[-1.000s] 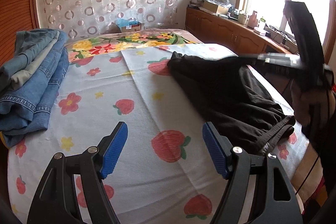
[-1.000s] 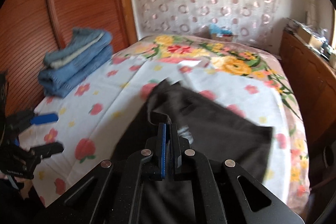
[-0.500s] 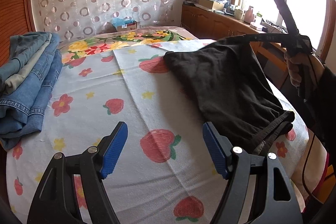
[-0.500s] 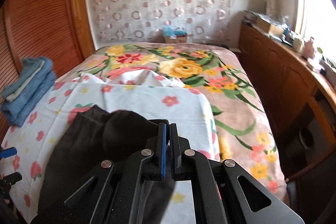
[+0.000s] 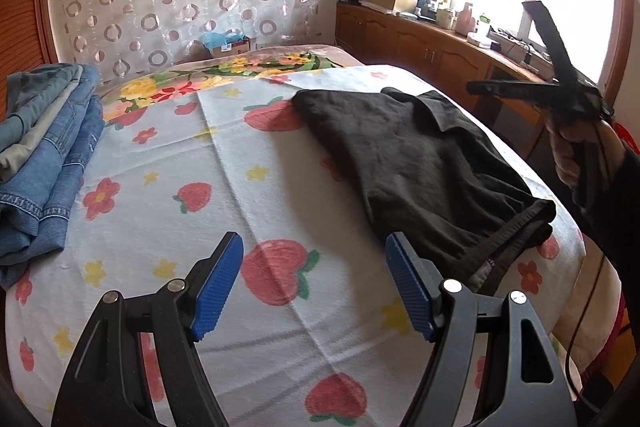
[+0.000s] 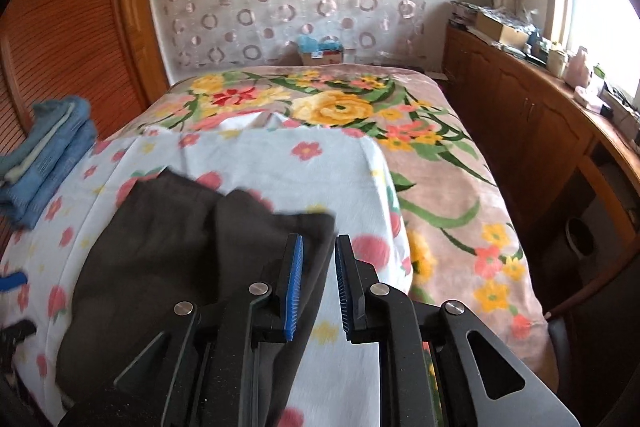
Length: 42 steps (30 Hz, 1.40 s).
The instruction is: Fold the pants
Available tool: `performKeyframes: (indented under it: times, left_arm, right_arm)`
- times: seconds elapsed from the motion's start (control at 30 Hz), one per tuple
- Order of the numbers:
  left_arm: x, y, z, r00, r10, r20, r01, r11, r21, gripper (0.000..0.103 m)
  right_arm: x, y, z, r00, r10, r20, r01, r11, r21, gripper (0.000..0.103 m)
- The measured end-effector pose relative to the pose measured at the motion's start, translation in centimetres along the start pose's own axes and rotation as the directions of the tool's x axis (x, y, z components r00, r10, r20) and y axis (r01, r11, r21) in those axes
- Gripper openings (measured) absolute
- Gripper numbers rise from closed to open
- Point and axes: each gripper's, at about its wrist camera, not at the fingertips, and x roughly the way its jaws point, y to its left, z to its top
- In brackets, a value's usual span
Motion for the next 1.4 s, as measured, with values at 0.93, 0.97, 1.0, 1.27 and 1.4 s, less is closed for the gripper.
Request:
performKeyframes:
  times: [0.93, 0.97, 1.0, 1.27, 1.4]
  left_arm:
    - [0.1, -3.4, -1.3, 0.998, -0.05, -0.028, 0.052, 0.997, 0.053, 0.075]
    - [0.1, -3.4, -1.3, 0.998, -0.05, -0.029, 0.052, 0.997, 0.055, 0.075]
    - [0.1, -3.4, -1.3, 0.998, -0.05, -0.03, 0.052, 0.997, 0.055, 0.075]
    - [0.5, -3.3, -1.4, 0.998, -0.052, -0.044, 0.054, 0.997, 0.05, 0.075]
    - [0.3, -3.3, -1.4, 0.998, -0.061, -0.036, 0.063, 0.996, 0.056, 0.075]
  right_arm:
    - [-9.3, -0.3, -10.2, 0.996, 0.071, -0.056, -0.072, 0.997, -0.008, 0.021]
    - [-9.3, -0.3, -10.5, 0.996, 0.067, -0.059, -0.068, 0.998, -0.007, 0.021]
    - [-9.5, -0.4, -10.6, 0.996, 0.064, -0.064, -0.064, 0.998, -0.005, 0.021]
    - [-9.4, 1.5, -10.9, 0.994, 0.082, -0.07, -0.082, 0.997, -0.004, 0.011]
    - [-10.7, 1.7, -10.6, 0.994, 0.108, -0.028, -0.108, 0.994, -0.016, 0.006]
